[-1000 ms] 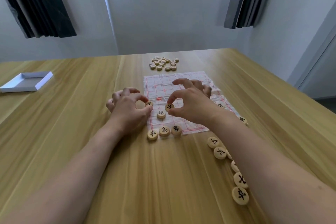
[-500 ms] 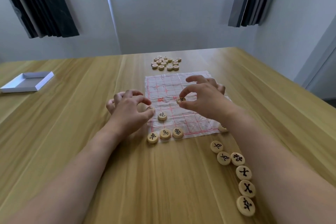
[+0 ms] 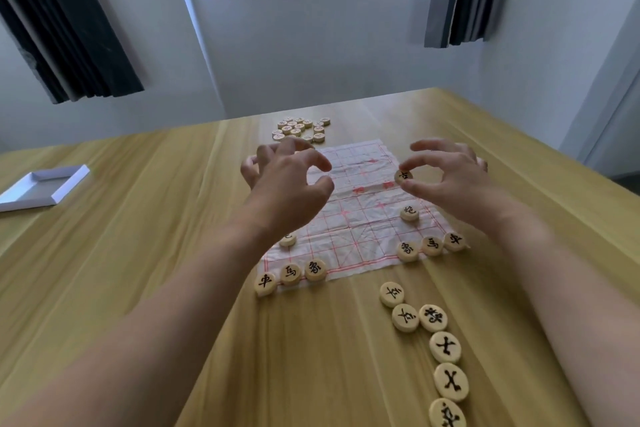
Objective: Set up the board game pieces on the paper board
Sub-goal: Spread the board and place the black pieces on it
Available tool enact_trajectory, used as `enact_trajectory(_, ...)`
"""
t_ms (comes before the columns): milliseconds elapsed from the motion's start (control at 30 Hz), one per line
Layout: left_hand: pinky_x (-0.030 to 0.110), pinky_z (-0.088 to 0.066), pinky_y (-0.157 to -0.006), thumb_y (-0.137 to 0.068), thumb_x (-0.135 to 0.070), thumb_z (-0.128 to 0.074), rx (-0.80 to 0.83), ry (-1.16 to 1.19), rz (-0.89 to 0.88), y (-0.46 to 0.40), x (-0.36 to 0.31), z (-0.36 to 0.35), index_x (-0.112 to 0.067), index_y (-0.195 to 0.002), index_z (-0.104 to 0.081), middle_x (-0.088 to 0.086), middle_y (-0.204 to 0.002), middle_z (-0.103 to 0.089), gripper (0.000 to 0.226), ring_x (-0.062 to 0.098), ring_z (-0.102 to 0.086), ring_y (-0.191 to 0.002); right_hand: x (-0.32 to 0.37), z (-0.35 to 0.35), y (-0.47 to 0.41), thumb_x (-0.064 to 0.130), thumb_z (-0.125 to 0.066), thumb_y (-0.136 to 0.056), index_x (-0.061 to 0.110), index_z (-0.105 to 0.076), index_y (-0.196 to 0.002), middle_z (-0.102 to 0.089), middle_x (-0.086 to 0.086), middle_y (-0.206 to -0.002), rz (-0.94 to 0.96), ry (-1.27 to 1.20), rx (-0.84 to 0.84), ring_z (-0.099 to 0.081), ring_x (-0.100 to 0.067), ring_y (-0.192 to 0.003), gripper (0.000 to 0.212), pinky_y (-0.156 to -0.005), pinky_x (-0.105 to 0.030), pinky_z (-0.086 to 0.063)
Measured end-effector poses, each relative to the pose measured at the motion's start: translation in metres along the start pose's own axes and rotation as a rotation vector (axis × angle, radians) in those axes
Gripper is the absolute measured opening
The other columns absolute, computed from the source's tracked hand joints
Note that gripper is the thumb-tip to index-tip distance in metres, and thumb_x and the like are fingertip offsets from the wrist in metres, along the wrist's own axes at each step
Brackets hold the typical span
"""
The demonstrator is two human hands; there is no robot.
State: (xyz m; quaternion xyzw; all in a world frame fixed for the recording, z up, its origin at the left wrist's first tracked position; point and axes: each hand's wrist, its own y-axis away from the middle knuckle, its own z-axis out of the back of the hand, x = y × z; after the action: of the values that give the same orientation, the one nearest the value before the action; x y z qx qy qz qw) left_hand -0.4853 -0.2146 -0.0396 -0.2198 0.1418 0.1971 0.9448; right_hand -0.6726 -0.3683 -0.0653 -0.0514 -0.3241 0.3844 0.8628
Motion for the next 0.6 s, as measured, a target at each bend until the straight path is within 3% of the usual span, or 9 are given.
enact_trajectory(167,0.049,-0.003,-0.112,-0.091,-0.035,-0.052,0.023,-0.02,-0.019,-0.008,-0.016,-0.014,-0.036,-0.11,-0.063,-0.01,-0.14,-0.039,0.022,0.018,-0.016,-0.135,-0.029,0.004,-0.002,0.039,-0.072,-0.081,0.04,-0.067,-0.095,-0.047,0.017,-0.135,-0.046,-0.025,-0.045,-0.028,-0.013,-0.132,0.015,-0.096,-0.03,-0.013)
enact_trajectory(600,0.05,0.002,-0.112,-0.091,-0.036,-0.053,0.078,-0.041,-0.022,-0.018,-0.044,-0.042,-0.036,-0.111,-0.063,-0.01,-0.141,-0.037,0.023,0.016,-0.012,-0.137,-0.051,-0.001,-0.004,0.043,-0.072,-0.079,0.045,-0.065,-0.086,-0.04,0.02,-0.138,-0.117,-0.056,0.103,-0.027,-0.011,-0.132,0.01,-0.097,-0.028,-0.01)
